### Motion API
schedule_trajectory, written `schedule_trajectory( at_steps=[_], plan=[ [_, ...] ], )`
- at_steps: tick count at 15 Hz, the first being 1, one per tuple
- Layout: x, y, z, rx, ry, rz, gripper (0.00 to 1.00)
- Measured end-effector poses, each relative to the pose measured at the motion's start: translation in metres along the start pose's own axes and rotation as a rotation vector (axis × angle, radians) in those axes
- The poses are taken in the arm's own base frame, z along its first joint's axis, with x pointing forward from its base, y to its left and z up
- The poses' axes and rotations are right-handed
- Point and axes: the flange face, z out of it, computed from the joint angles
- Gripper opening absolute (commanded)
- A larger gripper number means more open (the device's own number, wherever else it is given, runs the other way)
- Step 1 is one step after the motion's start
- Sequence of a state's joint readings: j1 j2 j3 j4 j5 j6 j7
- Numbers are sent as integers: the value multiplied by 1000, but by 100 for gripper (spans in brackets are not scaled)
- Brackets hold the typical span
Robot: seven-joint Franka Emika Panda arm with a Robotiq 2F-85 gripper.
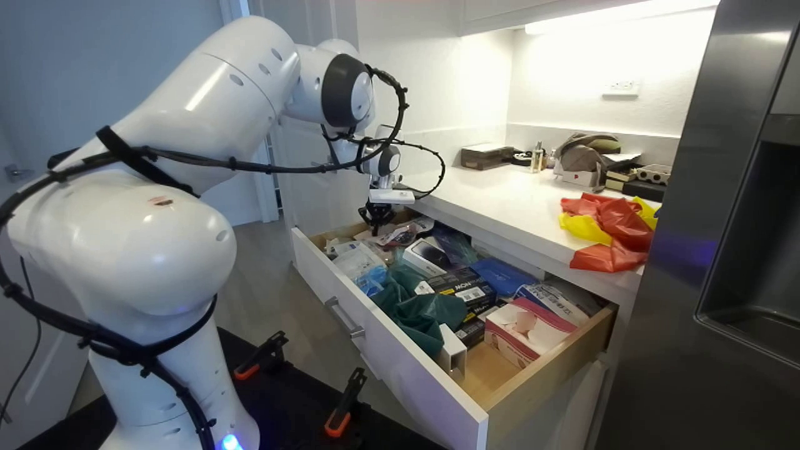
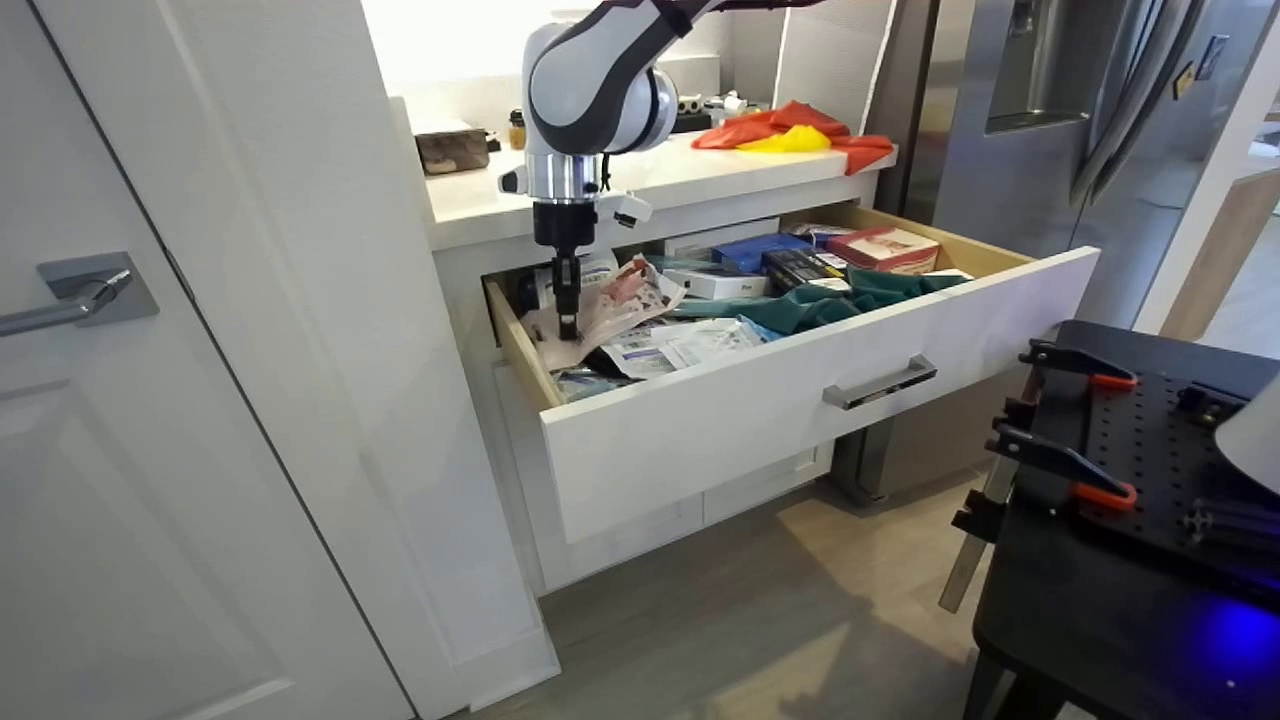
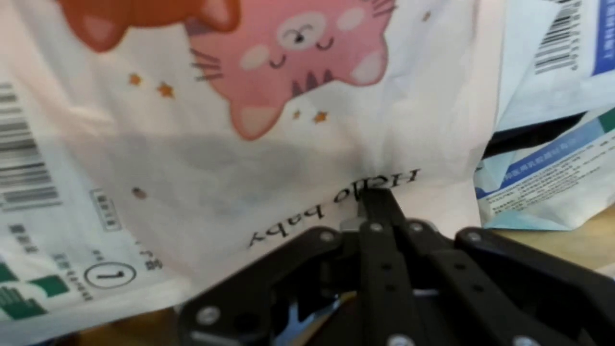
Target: Press the plastic bag to fit into the drawer then close the drawer
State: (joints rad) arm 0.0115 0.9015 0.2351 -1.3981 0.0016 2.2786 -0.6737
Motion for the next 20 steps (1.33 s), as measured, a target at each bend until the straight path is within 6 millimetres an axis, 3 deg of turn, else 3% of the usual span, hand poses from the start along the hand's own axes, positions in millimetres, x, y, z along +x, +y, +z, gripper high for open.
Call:
schedule_trajectory(
  at_steps=[8, 20],
  plan=[
    [-28, 8, -27, 214, -82, 40, 0],
    [-10, -11, -103, 467, -101, -27, 0]
  ],
)
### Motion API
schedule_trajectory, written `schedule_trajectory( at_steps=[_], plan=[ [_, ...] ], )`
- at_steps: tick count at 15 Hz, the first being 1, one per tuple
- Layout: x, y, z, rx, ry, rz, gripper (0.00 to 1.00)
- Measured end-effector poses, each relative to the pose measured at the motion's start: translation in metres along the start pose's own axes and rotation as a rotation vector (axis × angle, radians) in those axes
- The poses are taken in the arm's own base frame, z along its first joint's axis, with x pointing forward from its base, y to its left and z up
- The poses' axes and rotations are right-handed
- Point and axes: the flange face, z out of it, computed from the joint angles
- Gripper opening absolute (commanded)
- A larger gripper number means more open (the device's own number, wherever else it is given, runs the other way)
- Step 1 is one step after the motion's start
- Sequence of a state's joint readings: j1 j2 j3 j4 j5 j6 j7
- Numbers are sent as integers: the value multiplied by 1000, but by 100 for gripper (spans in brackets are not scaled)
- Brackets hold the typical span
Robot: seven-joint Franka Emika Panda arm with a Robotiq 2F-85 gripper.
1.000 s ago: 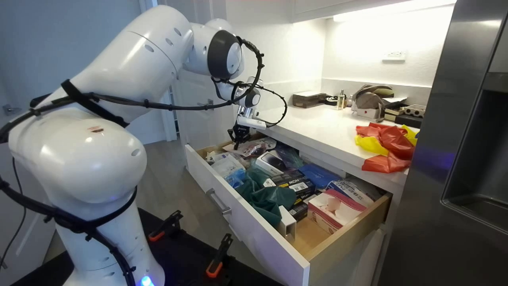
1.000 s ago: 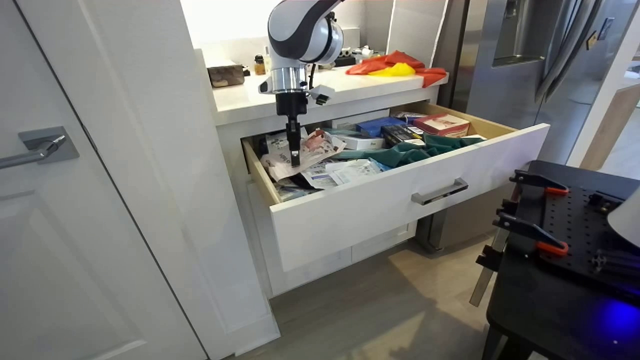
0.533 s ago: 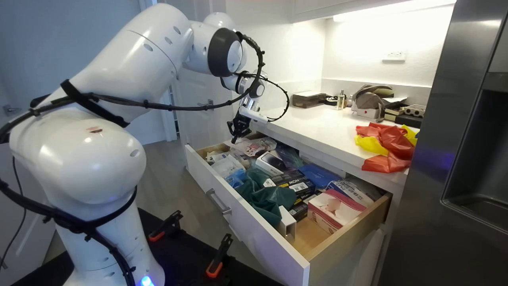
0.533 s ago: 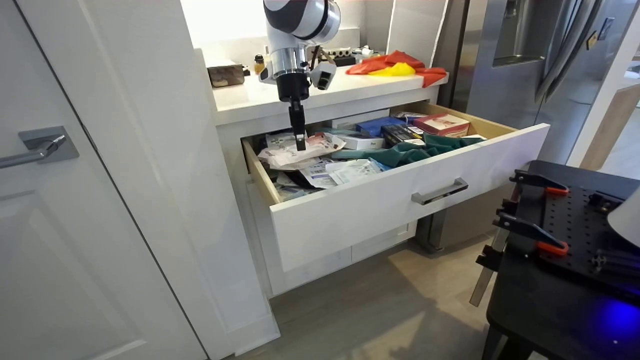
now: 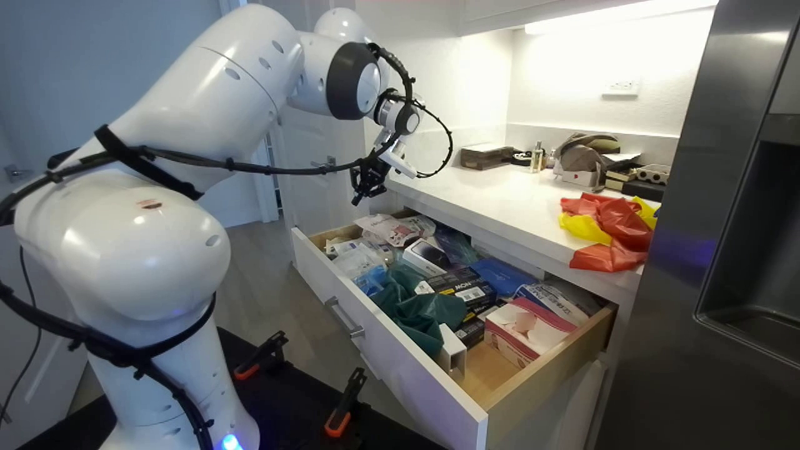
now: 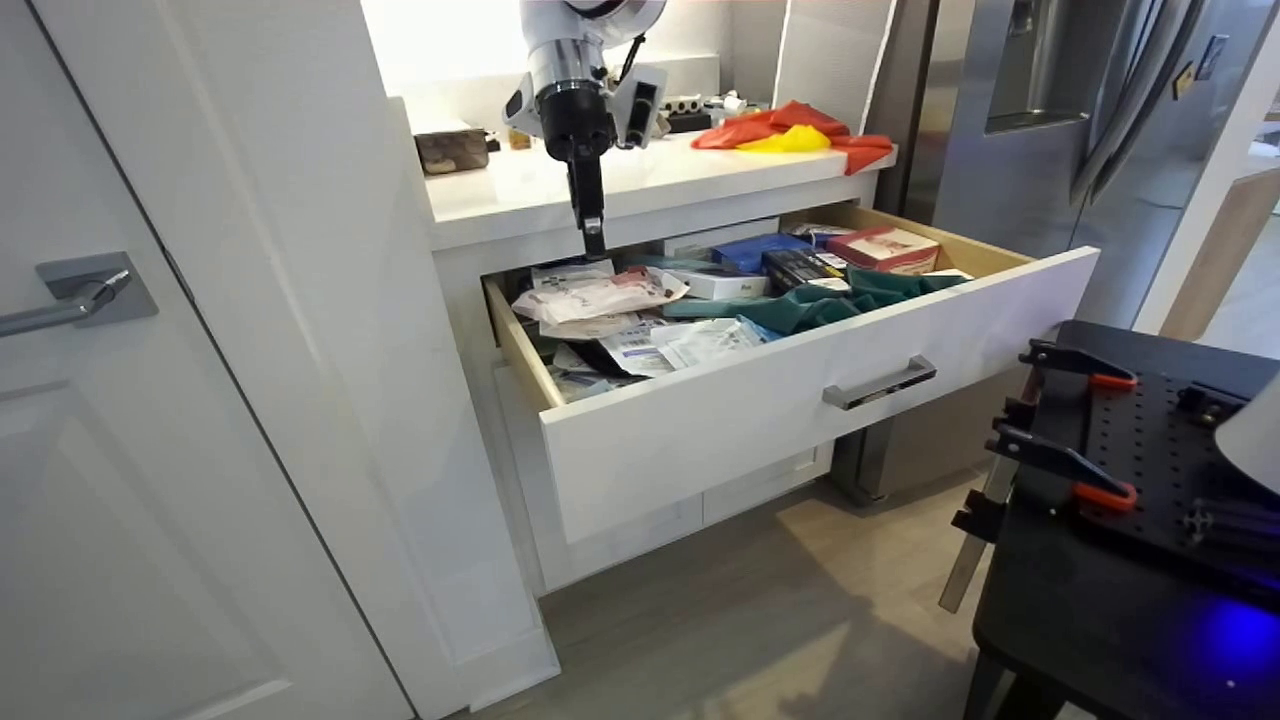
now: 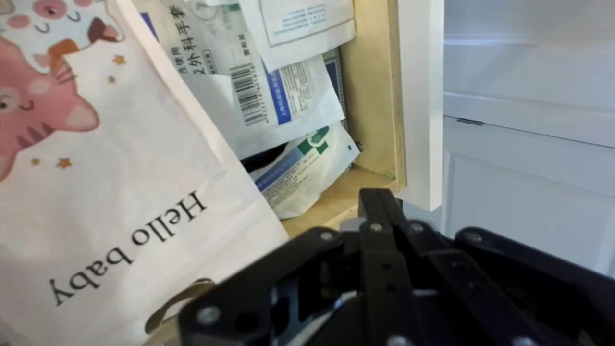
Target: Press the plastic bag to fit into the drawer then close the drawer
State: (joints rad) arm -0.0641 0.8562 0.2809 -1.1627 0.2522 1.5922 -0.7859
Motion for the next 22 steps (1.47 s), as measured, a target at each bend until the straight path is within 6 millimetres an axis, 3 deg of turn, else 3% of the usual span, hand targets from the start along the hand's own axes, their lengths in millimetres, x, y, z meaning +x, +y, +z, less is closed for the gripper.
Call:
schedule_trajectory(
  at_steps=[4, 8, 11, 15, 20, 22],
  plan=[
    [21, -41, -11, -14, -25, -49, 0],
    [48, -114, -27, -106, -95, -85, 0],
    [58, -171, -38, -193, -139, -66, 0],
    [47, -237, -44, -253, -165, -27, 0],
    [8, -306, -45, -317, -178, 25, 0],
    [-9, -331, -37, -346, -187, 42, 0]
  ],
)
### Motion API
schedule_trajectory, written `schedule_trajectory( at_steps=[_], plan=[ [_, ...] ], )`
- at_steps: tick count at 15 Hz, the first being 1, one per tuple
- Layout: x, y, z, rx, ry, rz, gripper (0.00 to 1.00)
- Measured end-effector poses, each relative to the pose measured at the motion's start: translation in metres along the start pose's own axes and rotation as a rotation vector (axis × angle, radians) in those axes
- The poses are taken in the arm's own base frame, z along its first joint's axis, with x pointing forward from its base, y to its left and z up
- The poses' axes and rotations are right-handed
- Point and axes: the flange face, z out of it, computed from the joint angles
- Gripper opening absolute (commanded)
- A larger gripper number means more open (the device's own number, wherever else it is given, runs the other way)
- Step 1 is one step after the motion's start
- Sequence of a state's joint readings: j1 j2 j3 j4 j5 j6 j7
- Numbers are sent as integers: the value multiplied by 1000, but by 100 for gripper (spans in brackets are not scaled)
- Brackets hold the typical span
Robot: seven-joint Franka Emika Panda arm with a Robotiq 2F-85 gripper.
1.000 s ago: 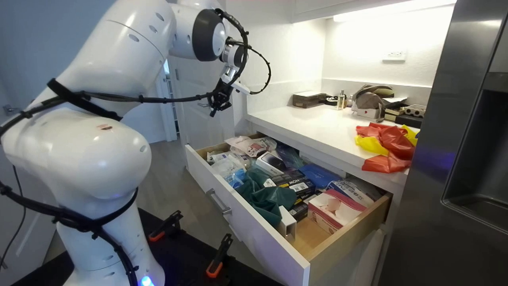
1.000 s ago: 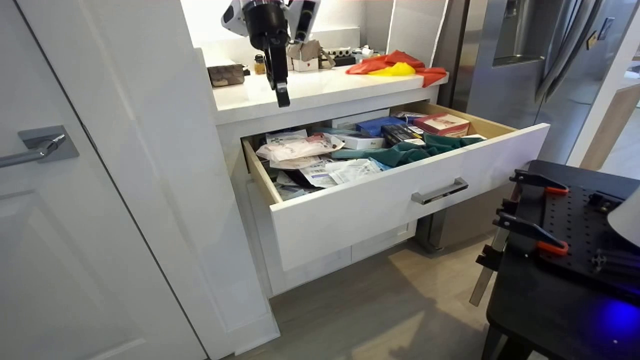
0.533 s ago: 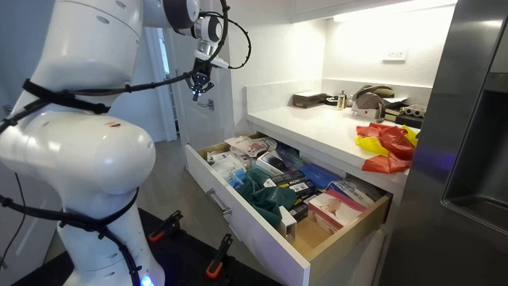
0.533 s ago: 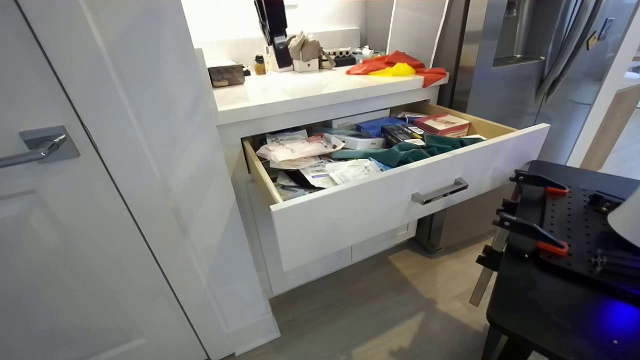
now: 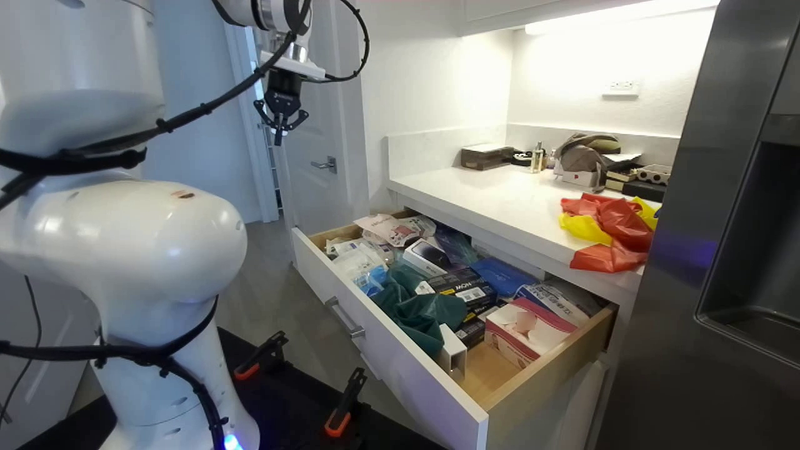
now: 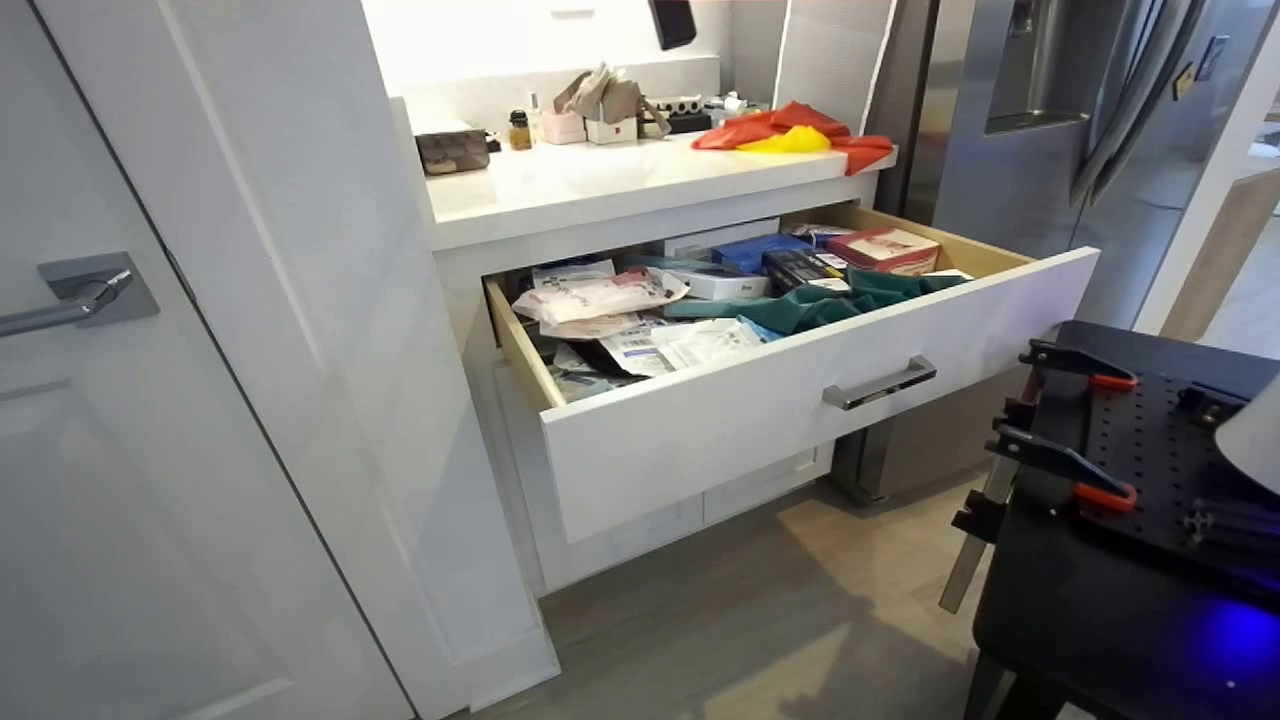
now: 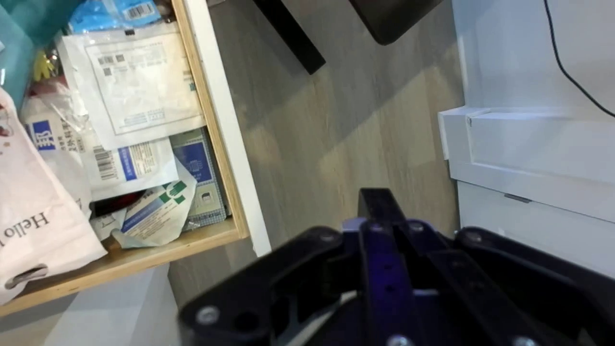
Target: Press the plastic bag to fit into the drawer then close the drawer
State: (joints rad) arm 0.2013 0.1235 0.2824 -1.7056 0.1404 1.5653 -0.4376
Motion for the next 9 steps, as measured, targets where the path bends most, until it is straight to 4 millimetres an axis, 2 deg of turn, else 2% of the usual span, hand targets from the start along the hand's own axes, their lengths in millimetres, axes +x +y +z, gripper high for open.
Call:
schedule_trajectory(
  at_steps=[4, 9],
  plan=[
    [-28, -50, 32, -48, -33, 39, 0],
    [-54, -98, 91, -110, -66, 120, 0]
  ],
)
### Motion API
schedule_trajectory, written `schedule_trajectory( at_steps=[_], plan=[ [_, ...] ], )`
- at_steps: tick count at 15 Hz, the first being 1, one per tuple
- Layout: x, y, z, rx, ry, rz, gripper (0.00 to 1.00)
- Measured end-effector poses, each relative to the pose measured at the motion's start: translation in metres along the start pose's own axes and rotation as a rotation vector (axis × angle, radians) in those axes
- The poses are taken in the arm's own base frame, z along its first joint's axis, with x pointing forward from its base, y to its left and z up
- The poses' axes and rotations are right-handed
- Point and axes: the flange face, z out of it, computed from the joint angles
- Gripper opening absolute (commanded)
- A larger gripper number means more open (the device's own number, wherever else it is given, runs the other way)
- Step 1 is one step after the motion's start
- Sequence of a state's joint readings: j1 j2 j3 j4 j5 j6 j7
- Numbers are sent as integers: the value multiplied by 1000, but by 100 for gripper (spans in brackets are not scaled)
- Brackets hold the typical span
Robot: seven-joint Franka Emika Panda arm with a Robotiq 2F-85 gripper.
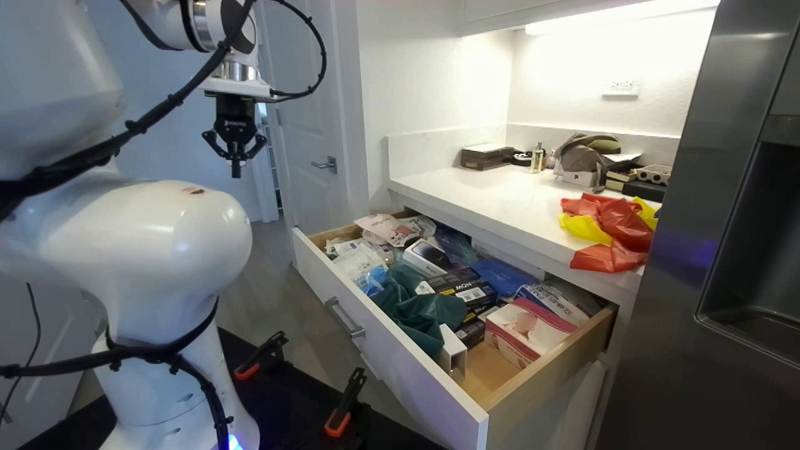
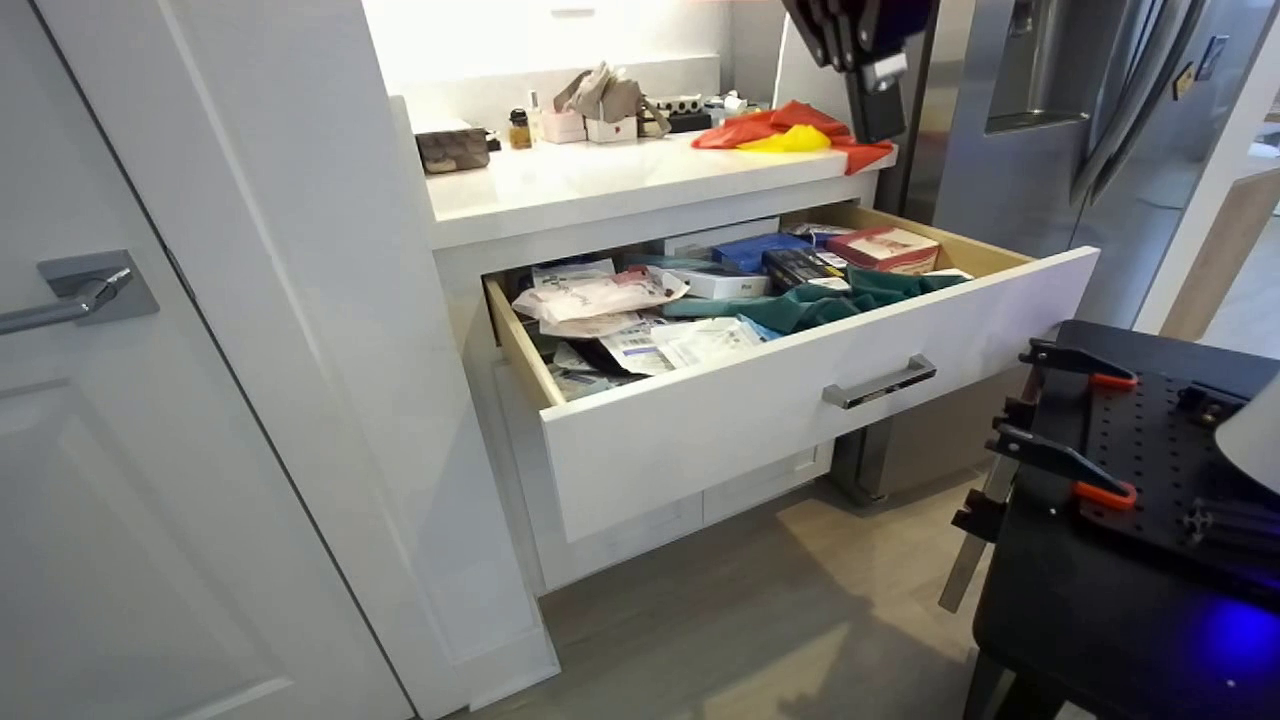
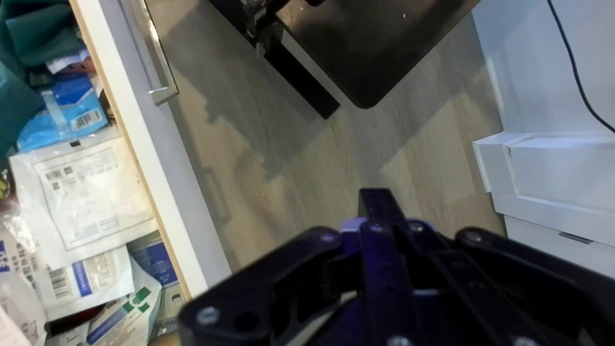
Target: Press the plastic bag to fit into the drawer then close the drawer
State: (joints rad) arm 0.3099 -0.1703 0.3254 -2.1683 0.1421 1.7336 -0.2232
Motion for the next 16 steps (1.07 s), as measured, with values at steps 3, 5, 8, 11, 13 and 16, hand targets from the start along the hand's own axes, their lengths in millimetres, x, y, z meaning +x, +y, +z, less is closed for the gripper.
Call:
schedule_trajectory(
  at_steps=[3, 5, 8, 11, 13, 16],
  plan=[
    [-16, -17, 31, -32, -17, 53, 0],
    [-25, -26, 50, -50, -27, 78, 0],
    [-32, -30, 81, -65, -37, 107, 0],
    [-37, -27, 112, -70, -39, 140, 0],
    [-41, -24, 132, -69, -37, 158, 0],
    [-46, -18, 164, -68, -32, 191, 0]
  ],
)
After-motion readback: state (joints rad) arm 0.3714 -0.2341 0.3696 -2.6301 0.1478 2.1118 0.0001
